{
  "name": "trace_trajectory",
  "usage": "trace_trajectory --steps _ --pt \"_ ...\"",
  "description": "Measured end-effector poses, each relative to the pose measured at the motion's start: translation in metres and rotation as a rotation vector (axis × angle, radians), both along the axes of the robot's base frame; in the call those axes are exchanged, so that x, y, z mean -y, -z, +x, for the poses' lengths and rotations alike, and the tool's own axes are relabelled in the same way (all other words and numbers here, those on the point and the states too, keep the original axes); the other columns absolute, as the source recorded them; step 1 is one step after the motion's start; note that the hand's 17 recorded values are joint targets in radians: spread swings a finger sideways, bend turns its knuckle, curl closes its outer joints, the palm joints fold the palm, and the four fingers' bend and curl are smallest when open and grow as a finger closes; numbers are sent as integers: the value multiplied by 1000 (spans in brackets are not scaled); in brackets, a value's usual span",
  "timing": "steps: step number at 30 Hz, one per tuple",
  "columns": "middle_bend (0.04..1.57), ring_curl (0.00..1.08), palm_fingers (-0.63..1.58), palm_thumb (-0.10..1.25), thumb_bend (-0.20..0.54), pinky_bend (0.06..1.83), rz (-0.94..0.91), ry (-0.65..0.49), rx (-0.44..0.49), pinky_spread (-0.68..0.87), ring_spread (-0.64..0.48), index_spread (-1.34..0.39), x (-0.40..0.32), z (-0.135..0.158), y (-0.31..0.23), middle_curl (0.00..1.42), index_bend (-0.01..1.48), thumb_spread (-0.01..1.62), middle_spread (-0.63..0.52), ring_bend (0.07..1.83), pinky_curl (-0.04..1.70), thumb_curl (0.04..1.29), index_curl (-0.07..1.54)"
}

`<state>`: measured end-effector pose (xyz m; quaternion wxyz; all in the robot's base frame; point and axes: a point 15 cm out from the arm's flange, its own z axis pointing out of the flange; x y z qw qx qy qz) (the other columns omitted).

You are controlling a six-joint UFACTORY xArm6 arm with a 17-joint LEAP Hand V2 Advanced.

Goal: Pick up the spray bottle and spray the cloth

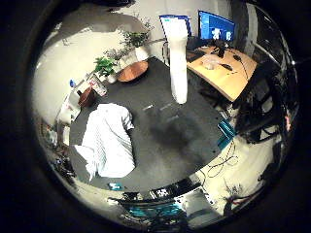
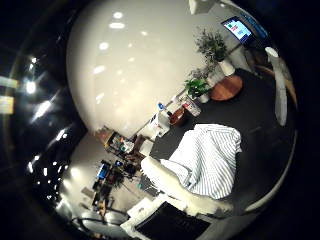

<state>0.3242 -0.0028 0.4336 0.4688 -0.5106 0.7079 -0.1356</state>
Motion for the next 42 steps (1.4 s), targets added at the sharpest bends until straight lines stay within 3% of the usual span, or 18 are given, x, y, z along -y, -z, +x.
trace_trajectory --steps 25,32,42 --pt "192 201 239 357 -29 1079 -12 22 31 595 271 -299 7 -1 -18 322 176 1003 85 461 48 345 317" --pt "195 203 245 363 -29 1074 -62 116 109 596 272 -311 38 -4 -55 323 174 1001 82 468 47 342 316" --pt "195 206 244 368 -28 1074 -117 236 93 596 273 -312 80 -15 -55 323 173 999 91 467 46 342 314"
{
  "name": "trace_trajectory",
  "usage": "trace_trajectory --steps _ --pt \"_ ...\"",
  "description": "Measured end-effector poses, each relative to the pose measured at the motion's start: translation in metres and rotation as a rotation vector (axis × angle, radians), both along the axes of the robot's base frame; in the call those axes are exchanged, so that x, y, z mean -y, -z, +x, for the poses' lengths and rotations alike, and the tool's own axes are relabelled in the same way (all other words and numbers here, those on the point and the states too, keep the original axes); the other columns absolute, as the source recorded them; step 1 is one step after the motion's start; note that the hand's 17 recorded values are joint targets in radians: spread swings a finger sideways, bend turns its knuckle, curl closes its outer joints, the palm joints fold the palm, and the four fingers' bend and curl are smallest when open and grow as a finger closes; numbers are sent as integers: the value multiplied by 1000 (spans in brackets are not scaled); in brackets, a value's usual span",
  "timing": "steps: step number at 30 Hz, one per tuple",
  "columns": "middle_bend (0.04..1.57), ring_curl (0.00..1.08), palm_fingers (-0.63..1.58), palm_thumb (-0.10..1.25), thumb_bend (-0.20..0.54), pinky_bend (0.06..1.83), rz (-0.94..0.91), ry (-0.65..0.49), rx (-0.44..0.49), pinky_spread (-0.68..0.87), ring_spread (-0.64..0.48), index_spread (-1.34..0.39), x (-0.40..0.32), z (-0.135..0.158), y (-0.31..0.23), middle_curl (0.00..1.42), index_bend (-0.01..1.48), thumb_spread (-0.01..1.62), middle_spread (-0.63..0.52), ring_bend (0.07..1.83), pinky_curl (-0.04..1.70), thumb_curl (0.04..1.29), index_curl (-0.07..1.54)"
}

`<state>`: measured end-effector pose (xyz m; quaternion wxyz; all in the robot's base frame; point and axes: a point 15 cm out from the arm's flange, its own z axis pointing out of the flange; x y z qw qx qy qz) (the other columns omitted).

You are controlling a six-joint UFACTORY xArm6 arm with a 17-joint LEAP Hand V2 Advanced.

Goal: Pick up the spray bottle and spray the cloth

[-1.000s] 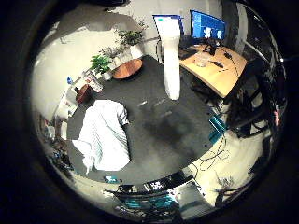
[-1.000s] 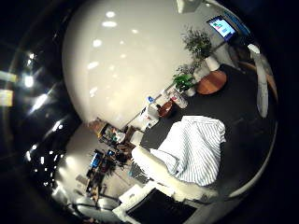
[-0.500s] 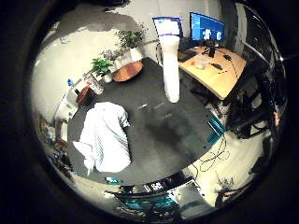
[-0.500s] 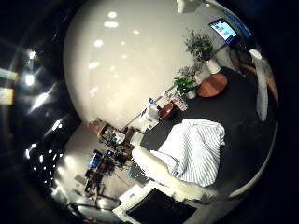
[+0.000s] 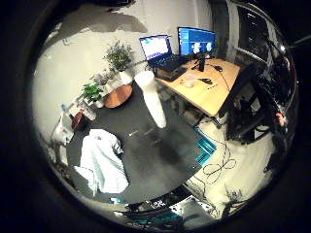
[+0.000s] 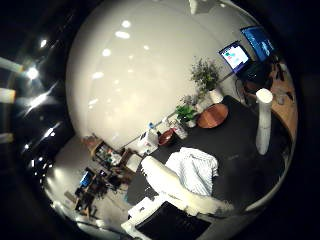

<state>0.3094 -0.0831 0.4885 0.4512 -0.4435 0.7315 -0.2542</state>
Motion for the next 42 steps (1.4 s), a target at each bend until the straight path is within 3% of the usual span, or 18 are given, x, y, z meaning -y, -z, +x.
trace_trajectory --steps 10,14,31,42 --pt "191 203 228 368 -29 1082 77 -8 -145 623 300 -281 0 -12 44 320 174 996 126 464 57 346 315" --pt "190 202 223 368 -29 1085 91 17 -161 634 303 -270 9 -13 52 319 175 997 142 466 64 346 317" --pt "193 205 218 337 -32 1120 38 316 -154 646 310 -236 139 -28 64 322 169 980 156 485 80 336 308" --pt "197 208 200 279 -32 1134 147 351 -103 643 315 -204 183 -2 81 326 165 991 181 501 89 318 300"
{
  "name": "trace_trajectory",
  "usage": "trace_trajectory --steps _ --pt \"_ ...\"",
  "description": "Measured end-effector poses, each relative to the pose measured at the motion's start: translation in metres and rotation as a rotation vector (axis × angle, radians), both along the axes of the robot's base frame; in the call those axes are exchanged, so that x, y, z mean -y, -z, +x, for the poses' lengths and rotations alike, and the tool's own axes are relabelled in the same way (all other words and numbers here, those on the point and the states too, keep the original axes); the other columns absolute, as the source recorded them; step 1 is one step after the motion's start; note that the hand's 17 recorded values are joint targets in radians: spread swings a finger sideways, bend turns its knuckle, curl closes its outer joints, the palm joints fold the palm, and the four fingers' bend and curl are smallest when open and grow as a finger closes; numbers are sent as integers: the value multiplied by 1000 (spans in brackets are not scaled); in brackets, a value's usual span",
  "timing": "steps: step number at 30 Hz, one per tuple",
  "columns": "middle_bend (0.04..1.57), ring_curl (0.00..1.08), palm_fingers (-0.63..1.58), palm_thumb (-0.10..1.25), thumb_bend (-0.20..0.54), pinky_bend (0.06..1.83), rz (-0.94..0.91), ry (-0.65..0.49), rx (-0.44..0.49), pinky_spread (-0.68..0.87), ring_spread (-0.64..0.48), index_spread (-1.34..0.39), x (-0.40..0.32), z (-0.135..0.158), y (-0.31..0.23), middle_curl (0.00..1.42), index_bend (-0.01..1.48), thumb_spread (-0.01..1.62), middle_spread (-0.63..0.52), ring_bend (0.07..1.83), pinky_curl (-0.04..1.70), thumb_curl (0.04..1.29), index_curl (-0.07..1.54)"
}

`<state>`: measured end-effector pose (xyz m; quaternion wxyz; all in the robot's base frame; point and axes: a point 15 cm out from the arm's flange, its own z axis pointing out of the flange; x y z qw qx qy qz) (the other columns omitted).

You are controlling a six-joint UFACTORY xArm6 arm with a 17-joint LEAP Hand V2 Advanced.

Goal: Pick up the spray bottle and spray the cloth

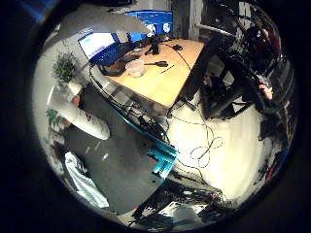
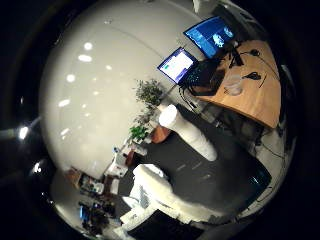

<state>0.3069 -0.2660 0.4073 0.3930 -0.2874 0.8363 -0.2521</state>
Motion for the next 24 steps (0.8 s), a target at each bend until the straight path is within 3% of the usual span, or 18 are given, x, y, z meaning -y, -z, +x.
trace_trajectory --steps 9,24 --pt "198 205 177 254 -28 1144 89 -59 191 635 317 -170 4 35 9 333 163 1012 189 498 94 311 297" --pt "196 209 162 225 -29 1161 192 -93 180 617 318 -159 34 61 66 337 166 1011 199 508 97 309 295"
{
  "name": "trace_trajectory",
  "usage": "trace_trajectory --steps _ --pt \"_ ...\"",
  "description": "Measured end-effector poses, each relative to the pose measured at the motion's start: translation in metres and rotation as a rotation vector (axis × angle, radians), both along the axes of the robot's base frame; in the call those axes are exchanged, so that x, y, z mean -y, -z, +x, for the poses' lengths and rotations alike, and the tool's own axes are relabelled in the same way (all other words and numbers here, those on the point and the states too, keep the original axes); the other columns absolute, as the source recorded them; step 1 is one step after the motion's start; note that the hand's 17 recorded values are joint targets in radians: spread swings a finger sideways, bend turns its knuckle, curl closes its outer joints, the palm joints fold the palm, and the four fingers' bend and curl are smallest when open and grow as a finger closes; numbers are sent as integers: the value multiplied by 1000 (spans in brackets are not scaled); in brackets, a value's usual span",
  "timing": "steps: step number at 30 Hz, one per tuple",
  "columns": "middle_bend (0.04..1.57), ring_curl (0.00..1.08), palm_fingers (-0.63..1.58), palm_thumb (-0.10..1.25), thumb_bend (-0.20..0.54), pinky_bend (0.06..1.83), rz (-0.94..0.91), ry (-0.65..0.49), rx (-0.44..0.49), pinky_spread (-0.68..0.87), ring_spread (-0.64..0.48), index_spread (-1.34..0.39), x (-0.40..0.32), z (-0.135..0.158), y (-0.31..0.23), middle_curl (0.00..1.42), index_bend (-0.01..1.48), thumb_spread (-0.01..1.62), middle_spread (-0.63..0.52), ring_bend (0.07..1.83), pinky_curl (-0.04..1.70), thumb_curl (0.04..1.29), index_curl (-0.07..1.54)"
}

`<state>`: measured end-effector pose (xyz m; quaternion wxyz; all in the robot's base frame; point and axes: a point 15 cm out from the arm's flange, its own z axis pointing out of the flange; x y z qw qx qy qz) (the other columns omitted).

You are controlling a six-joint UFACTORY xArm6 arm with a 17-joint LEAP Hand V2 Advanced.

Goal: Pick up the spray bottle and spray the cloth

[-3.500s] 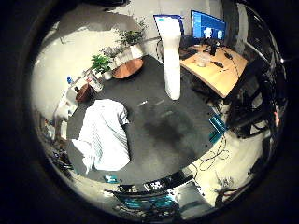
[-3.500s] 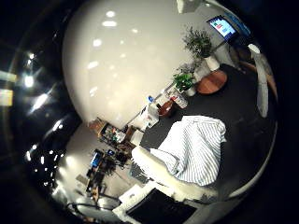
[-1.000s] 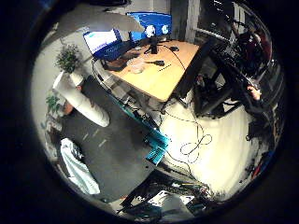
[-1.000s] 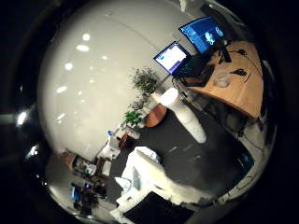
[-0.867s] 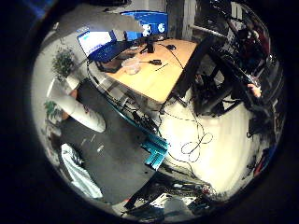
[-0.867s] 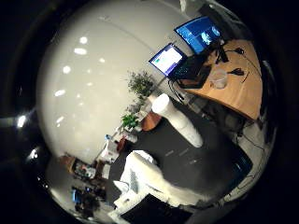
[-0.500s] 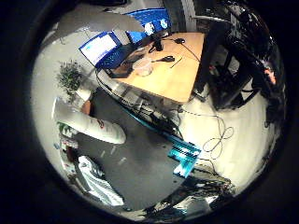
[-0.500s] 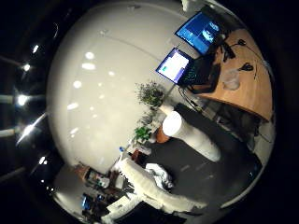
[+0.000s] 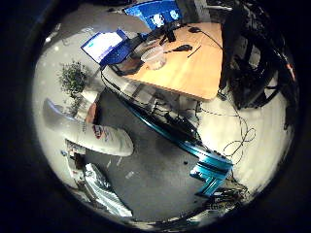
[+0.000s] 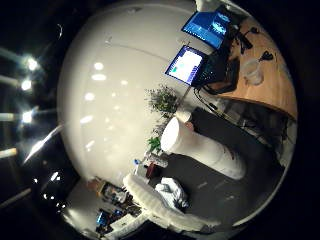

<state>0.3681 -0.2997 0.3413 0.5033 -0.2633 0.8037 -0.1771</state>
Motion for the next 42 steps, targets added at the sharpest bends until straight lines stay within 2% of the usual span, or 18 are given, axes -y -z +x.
trace_trajectory --steps 10,19,28,35,38,39,40,41,42 --pt "196 208 153 227 -28 1173 51 -62 1 608 331 -151 -3 38 10 335 166 1014 198 500 95 311 299" --pt "194 211 143 236 -27 1182 73 -169 -7 621 331 -150 -45 74 18 333 165 1022 197 496 97 306 301" --pt "196 212 132 243 -28 1170 100 -253 -22 621 331 -137 -88 95 31 330 165 1023 206 491 99 308 302" --pt "193 220 152 242 -28 1185 118 -275 -49 610 323 -137 -102 103 50 326 152 1023 206 515 107 309 295" --pt "238 271 347 272 -25 1234 114 -261 -60 549 192 -159 -98 107 56 338 116 1022 127 763 103 318 253" --pt "283 290 453 285 -22 1243 116 -261 -64 461 86 -179 -98 107 58 350 105 1021 76 870 94 320 233" --pt "335 319 577 300 -17 1275 117 -259 -66 352 -4 -210 -97 108 59 367 99 1022 23 958 98 323 224" --pt "397 339 648 322 -18 1329 118 -255 -68 162 -124 -251 -95 109 60 387 92 1029 -60 1032 103 326 201" --pt "483 371 796 353 -15 1393 119 -249 -72 -123 -258 -316 -94 109 63 418 99 1030 -177 1120 126 333 179"
